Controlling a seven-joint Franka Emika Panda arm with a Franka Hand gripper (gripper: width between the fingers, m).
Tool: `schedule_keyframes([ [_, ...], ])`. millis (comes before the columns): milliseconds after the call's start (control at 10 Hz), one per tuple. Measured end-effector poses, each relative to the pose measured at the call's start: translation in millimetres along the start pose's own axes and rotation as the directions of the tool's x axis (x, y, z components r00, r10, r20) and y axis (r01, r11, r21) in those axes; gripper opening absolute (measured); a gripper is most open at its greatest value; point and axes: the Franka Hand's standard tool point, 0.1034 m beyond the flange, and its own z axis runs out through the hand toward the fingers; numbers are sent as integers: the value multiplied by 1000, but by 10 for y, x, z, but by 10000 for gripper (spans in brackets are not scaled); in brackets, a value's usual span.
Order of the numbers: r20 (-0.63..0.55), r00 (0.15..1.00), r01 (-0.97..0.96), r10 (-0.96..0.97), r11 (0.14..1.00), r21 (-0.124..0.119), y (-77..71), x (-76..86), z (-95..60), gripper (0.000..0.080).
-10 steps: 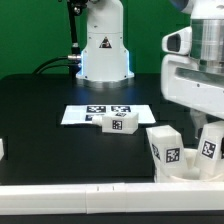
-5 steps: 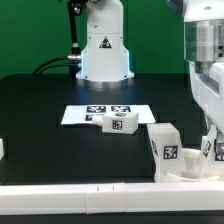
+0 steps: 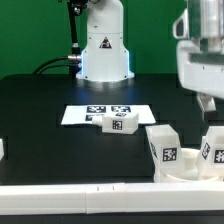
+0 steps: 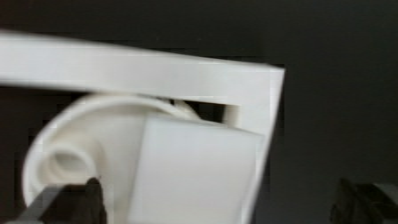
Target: Assemble stool
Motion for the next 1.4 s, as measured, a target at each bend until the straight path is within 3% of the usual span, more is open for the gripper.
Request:
schedule_keyframes([
  [100, 5, 988, 155, -155, 988, 7, 52, -62, -30, 648],
  [500, 0, 914, 405, -405, 914, 0, 73, -36, -9, 649],
  [700, -10, 695, 719, -719, 695, 1, 41, -5, -24, 649],
  [900, 5, 521, 854, -854, 521, 5, 79, -44, 41, 649],
  [1200, 4, 368, 930, -930, 368, -17, 87, 13, 39, 649],
  [1300, 7, 203, 978, -979, 203, -40, 70, 14, 24, 649],
  [1400, 13, -15, 998, -1000, -16, -60, 9, -32, -8, 649],
])
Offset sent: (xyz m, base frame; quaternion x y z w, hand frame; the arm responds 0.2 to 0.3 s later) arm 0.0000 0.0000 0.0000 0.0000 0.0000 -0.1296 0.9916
